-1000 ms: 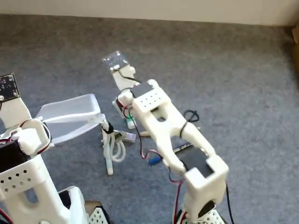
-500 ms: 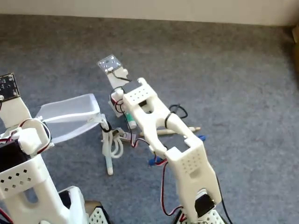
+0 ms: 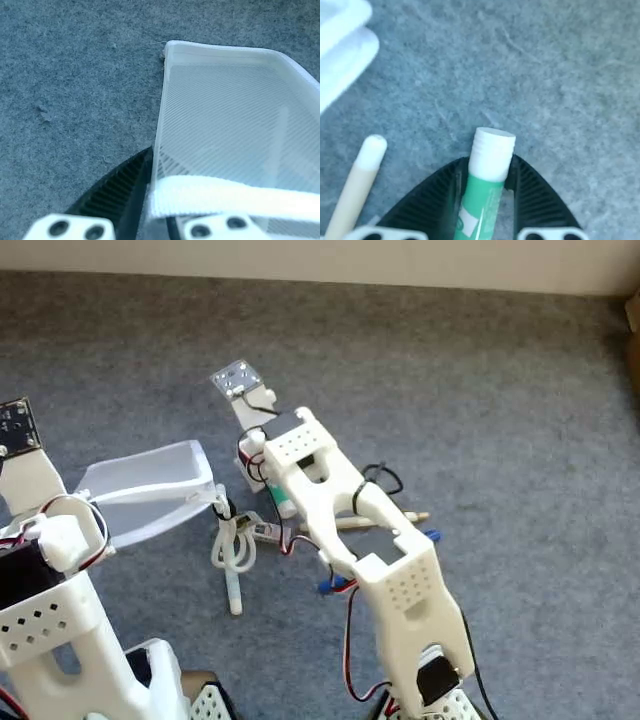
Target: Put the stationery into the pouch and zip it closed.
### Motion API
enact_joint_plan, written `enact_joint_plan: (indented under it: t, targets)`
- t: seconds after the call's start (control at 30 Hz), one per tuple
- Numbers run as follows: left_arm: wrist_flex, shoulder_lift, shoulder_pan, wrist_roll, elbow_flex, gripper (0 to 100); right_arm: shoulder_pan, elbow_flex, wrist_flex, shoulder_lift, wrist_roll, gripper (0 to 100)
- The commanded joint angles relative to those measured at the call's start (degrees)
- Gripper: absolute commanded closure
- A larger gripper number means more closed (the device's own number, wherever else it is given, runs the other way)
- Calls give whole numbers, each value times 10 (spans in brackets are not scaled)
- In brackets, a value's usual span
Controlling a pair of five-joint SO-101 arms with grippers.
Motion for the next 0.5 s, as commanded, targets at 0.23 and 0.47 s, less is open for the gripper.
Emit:
enact_joint_plan:
  t: [0.23, 0.47]
  targets:
    - [-22, 2, -5, 7, 0, 993, 18, -29, 44, -11, 2, 971]
    - [-29, 1, -4, 32, -4, 993, 59, -29, 55, -12, -3, 971]
